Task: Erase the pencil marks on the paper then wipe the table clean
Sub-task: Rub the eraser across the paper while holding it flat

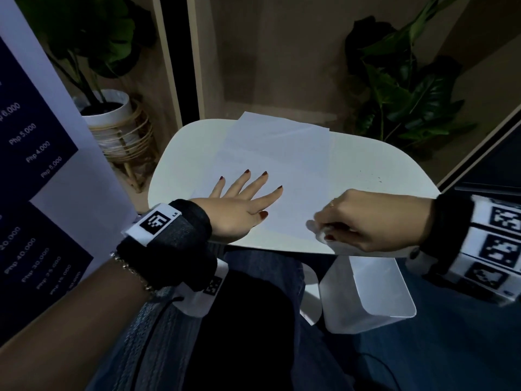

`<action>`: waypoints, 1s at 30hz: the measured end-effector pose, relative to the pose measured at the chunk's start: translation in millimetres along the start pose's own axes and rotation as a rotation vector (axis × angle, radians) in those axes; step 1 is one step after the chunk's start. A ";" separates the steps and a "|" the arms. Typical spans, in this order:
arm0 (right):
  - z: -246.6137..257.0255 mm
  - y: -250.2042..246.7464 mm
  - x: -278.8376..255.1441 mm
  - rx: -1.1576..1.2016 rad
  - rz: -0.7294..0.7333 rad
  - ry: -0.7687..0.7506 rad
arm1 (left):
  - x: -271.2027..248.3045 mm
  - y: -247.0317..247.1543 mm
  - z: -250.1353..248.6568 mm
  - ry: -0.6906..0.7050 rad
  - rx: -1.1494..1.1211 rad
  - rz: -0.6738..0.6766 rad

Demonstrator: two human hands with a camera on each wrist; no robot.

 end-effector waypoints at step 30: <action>1.7 -6.1 30.9 0.044 -0.066 0.009 | -3.6 -1.8 -5.1 -0.036 0.008 -0.015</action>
Point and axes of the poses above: each hand's wrist, its own x-axis towards the middle knuckle, its own y-axis out of the palm, z = x × y, the point moved 6 cm from there along x, towards the middle knuckle, and after that the axes turned 7 degrees about x, right-handed, at the moved point
